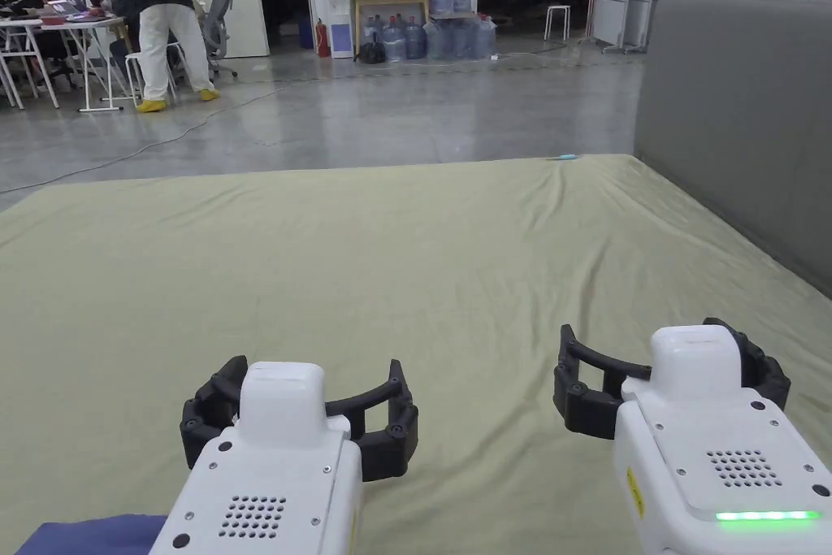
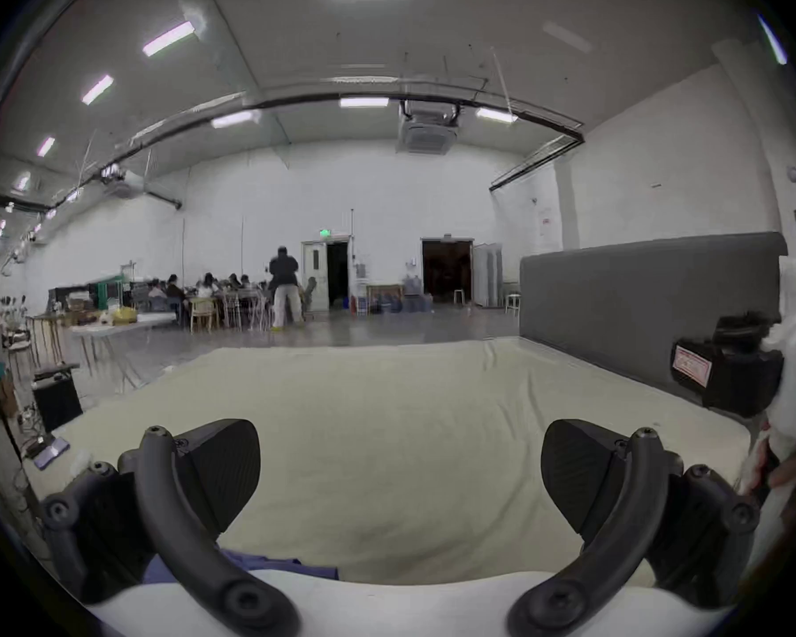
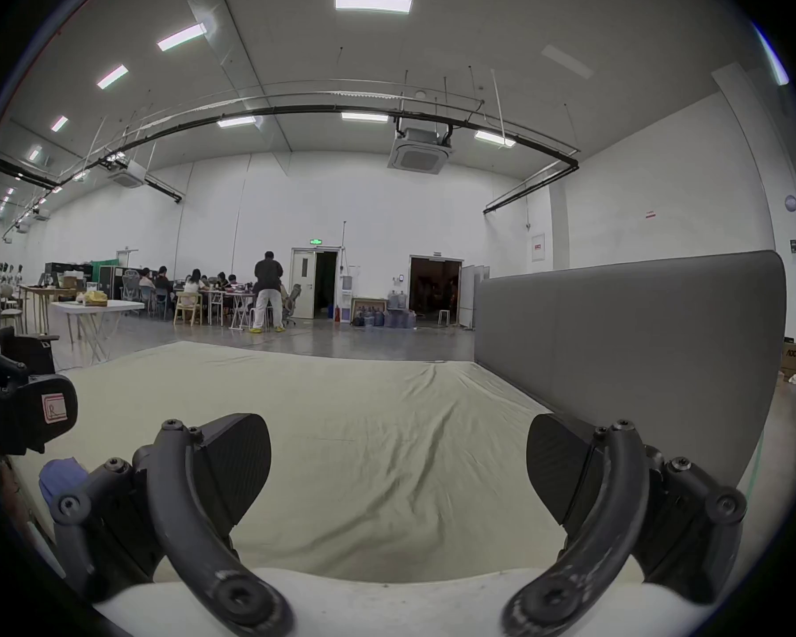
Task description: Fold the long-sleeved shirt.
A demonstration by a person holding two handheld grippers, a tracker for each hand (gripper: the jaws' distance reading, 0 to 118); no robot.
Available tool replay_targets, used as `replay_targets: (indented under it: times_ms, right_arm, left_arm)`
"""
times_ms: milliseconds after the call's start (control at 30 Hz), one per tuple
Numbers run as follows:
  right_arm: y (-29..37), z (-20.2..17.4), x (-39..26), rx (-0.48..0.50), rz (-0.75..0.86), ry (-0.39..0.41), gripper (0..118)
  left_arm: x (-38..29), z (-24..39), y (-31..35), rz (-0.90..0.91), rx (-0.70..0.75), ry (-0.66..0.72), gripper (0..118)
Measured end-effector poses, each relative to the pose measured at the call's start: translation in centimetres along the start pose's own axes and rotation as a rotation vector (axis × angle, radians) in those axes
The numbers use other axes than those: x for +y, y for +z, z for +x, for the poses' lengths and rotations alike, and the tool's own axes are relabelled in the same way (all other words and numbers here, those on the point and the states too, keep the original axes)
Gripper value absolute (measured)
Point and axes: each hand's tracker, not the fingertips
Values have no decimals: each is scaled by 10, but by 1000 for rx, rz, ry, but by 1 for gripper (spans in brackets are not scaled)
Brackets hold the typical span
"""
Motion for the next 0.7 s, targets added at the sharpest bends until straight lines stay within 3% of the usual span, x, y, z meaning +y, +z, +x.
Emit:
replay_targets:
  times_ms: [500, 700]
  right_arm:
    - [-3, 3, -2, -1, -29, -15, 112]
    - [-3, 1, -3, 4, -32, -9, 112]
  left_arm:
    - [15, -12, -4, -74, -27, 169, 117]
    - [15, -10, -9, -134, 3, 164, 118]
